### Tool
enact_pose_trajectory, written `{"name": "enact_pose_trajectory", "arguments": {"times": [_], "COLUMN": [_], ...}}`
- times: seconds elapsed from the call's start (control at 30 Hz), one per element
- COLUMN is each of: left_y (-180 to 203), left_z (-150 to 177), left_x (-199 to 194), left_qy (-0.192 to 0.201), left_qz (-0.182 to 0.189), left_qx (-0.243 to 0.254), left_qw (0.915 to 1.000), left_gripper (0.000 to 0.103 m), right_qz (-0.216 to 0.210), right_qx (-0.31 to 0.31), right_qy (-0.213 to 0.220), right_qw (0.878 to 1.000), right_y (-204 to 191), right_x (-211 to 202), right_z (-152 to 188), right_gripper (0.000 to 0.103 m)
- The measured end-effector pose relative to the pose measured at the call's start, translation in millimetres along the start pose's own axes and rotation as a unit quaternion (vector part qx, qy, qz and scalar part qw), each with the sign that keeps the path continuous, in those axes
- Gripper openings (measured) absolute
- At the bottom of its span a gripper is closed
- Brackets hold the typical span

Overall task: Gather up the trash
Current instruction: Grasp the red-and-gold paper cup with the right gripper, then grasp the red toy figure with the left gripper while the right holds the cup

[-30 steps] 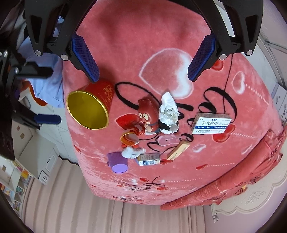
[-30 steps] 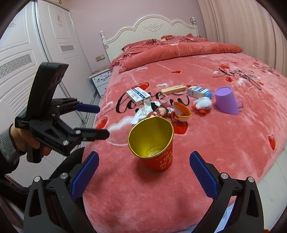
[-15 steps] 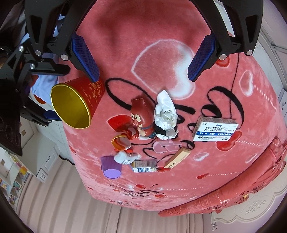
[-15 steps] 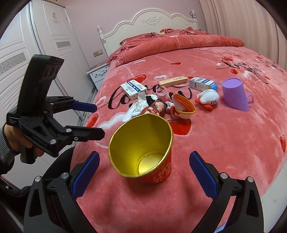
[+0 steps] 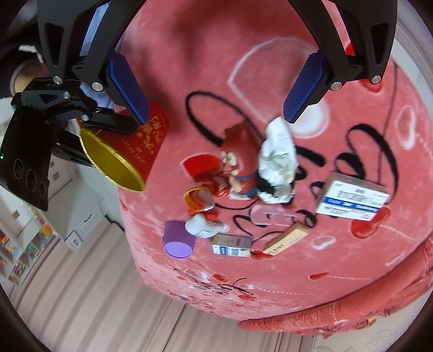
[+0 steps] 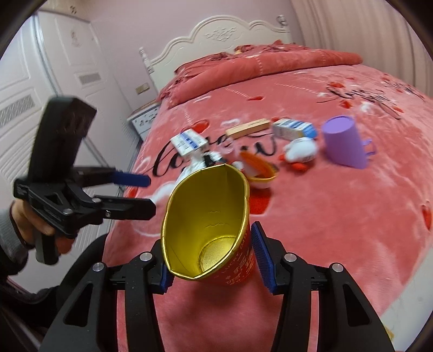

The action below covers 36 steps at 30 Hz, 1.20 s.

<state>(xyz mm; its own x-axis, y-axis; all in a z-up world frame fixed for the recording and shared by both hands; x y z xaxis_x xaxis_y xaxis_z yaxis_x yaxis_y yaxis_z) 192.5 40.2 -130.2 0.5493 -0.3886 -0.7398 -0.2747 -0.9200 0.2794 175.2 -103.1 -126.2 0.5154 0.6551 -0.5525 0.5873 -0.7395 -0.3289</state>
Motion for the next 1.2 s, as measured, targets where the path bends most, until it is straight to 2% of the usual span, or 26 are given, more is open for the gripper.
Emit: {"name": "enact_pose_trajectory", "arguments": {"times": [0.13, 0.23, 0.33, 0.53, 0.87, 1.13, 1.2], "left_y": [0, 0, 1, -5, -22, -30, -32], "left_z": [-8, -14, -17, -21, -24, -24, -23], "left_x": [14, 23, 29, 46, 66, 77, 76], "left_qy": [-0.001, 0.001, -0.003, -0.017, -0.037, -0.049, -0.051], "left_qz": [0.012, 0.035, 0.047, 0.018, 0.008, -0.002, -0.008], "left_qx": [-0.022, -0.049, -0.058, -0.058, -0.067, -0.057, -0.05], "left_qw": [0.9997, 0.9982, 0.9972, 0.998, 0.997, 0.9971, 0.9974], "left_gripper": [0.097, 0.097, 0.086, 0.086, 0.086, 0.066, 0.058], "right_qz": [0.0, -0.005, -0.009, -0.009, -0.009, -0.008, -0.009], "right_qx": [0.01, 0.015, 0.02, 0.034, 0.047, 0.053, 0.052], "right_qy": [0.007, 0.013, 0.022, 0.028, 0.028, 0.021, 0.017], "right_qw": [1.0, 1.0, 1.0, 0.999, 0.998, 0.998, 0.998], "right_y": [7, 7, 9, 15, 24, 32, 33], "right_x": [-13, -21, -26, -31, -26, -13, -8], "right_z": [-5, -6, -7, -7, -7, -6, -6], "right_gripper": [0.05, 0.05, 0.05, 0.05, 0.05, 0.05, 0.05]}}
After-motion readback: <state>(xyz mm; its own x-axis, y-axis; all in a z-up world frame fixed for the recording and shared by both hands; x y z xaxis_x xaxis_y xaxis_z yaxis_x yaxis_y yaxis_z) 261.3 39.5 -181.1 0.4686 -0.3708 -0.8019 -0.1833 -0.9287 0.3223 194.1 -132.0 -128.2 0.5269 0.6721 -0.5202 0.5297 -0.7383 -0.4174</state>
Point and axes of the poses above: each gripper's, at about its wrist camera, not at the fingertips, and x roughly the way its jaws point, y to its right, z to its underside, the point moved 3 cm from there along x, roughly the way its jaws point, and after that the axes turned 7 degrees about y, right-handed, at the moved point
